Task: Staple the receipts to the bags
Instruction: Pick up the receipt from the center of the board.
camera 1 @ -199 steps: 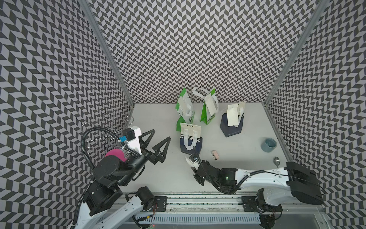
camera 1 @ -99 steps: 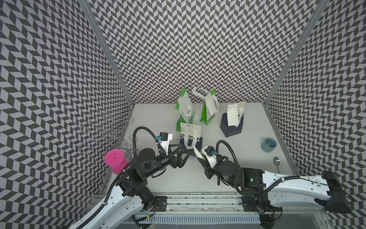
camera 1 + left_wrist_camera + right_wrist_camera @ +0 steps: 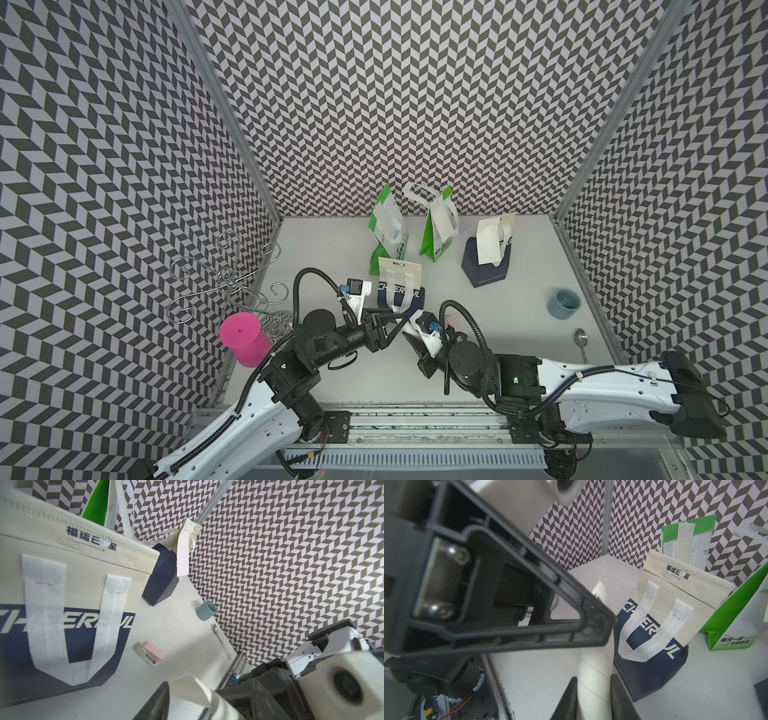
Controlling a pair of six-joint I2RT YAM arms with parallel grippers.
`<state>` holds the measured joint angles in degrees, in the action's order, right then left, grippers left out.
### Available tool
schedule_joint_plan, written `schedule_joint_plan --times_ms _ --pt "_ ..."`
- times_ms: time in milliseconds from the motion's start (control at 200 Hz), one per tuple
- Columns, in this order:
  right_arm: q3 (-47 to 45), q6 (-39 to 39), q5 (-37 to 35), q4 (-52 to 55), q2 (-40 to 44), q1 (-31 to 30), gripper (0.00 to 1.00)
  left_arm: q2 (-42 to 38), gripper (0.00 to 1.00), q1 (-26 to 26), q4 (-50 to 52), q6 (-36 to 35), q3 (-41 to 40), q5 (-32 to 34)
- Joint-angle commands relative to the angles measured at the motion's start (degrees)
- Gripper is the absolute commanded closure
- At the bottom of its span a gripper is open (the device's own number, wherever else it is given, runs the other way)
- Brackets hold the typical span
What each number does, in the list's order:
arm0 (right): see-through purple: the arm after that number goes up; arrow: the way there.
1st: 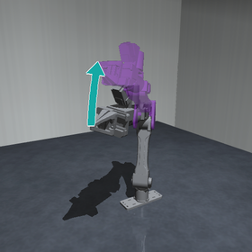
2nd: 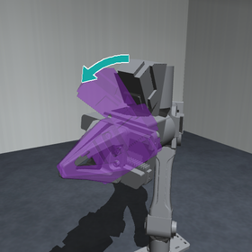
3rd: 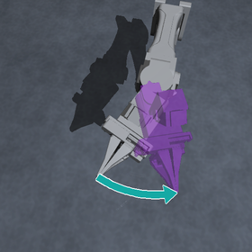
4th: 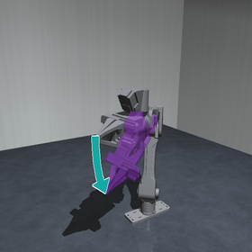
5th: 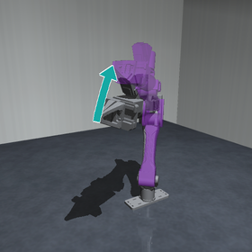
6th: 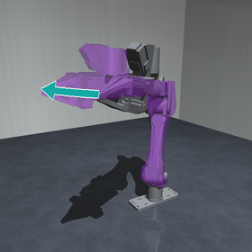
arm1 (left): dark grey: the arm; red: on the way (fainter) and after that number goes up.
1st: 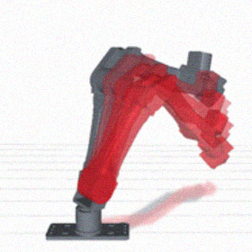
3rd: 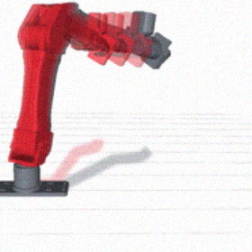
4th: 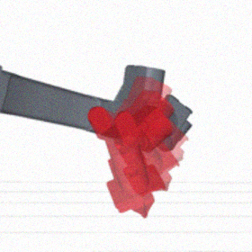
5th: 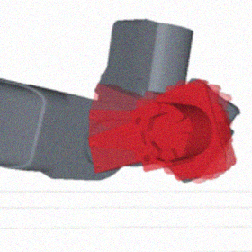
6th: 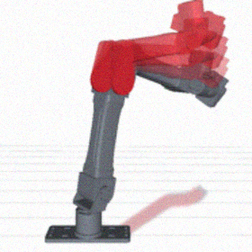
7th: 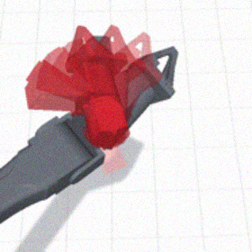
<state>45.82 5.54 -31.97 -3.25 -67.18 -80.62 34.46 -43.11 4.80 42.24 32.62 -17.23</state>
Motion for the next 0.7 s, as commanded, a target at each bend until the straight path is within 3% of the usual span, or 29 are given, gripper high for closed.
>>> schedule_joint_plan --times_ms 0,90,185,345,421,506,616,696 --pt "1.6 -1.2 -1.9 -3.5 -0.9 -0.6 0.74 -0.6 0.53 -0.1 -3.1 0.3 -0.4 -1.1" --pt "1.5 -1.0 -1.7 -3.8 -1.1 -0.7 0.73 -0.7 0.67 -0.2 -3.2 0.1 -0.7 -1.5" --pt "1.3 -0.8 -1.5 -3.8 -0.9 -0.8 0.72 -0.6 0.72 -0.2 -3.9 0.3 -1.2 -1.9" --pt "0.8 0.1 -1.5 -3.1 0.5 -1.1 0.66 -0.8 0.99 0.0 -3.7 -0.5 -1.1 -1.1" --pt "0.1 1.5 -1.8 -2.1 2.2 -1.1 0.59 -1.1 1.00 0.4 -3.0 -2.1 -0.2 -0.7" --pt "-1.5 2.3 0.1 -0.8 5.8 -0.9 0.36 -1.8 1.00 1.8 -2.0 -5.6 1.0 -1.6" --pt "-3.8 2.5 9.1 -0.2 12.5 1.0 0.19 -2.1 1.00 5.1 -4.0 -10.4 1.8 -11.0" --pt "-3.1 5.0 24.8 3.3 15.8 7.9 0.16 -1.5 1.00 6.7 -4.8 -12.7 2.4 -17.0"
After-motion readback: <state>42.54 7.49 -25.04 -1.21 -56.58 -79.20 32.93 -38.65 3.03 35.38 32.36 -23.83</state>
